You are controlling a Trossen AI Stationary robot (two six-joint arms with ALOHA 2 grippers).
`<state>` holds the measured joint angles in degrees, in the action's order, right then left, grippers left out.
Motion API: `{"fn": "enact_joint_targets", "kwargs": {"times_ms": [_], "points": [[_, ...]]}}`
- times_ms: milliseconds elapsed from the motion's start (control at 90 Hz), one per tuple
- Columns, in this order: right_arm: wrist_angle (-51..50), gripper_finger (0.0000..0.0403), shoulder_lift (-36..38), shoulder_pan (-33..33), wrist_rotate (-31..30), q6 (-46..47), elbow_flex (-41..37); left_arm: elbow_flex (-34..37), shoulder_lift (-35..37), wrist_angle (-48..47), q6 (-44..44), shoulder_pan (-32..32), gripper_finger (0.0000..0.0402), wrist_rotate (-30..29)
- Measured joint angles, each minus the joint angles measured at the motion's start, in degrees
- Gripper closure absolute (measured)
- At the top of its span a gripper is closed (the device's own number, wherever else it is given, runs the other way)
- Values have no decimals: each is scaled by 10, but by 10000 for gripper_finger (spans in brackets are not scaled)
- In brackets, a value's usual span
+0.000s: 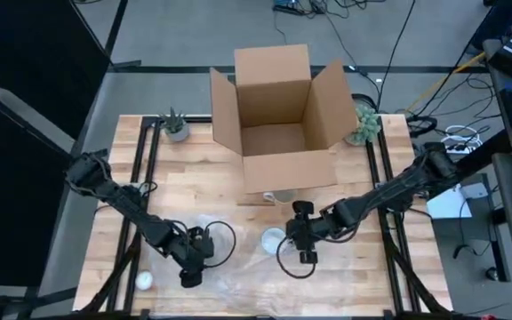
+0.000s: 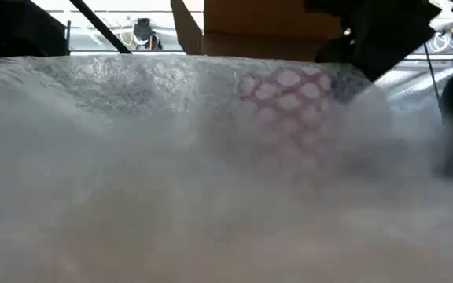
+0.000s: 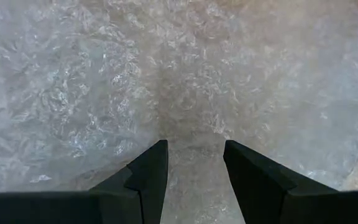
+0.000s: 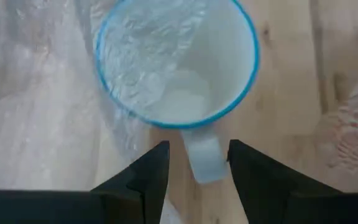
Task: Wrap mug
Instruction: Wrap the red mug with the right transparent bubble wrap
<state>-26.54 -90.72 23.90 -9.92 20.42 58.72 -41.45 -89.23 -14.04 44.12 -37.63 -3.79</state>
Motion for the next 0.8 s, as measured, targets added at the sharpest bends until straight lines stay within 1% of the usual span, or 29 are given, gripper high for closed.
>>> {"fn": "enact_joint_targets", "kwargs": {"times_ms": [89, 156, 233, 344, 367, 444, 544, 800], "points": [[14, 252, -3, -3, -8, -15, -4, 0, 0, 0, 0, 0, 251, -3], [13, 265, -3, -5, -19, -23, -5, 0, 0, 0, 0, 0, 251, -5], [15, 299, -3, -7, -16, -42, -5, 0, 0, 0, -5, 0, 251, -8], [15, 364, -2, -7, 0, -69, -5, 0, 0, 0, -15, 0, 251, -8], [15, 369, -2, -7, 2, -73, -5, 0, 0, 0, -15, 0, 251, -8], [15, 369, -2, -7, 5, -75, -5, 0, 0, 0, -15, 1, 251, -8], [-4, 369, -2, -7, -4, -48, -4, 0, 0, 0, -15, 1, 251, -8], [-167, 369, 51, -7, -22, 58, -4, 0, 0, 0, -14, 1, 251, -10]]}}
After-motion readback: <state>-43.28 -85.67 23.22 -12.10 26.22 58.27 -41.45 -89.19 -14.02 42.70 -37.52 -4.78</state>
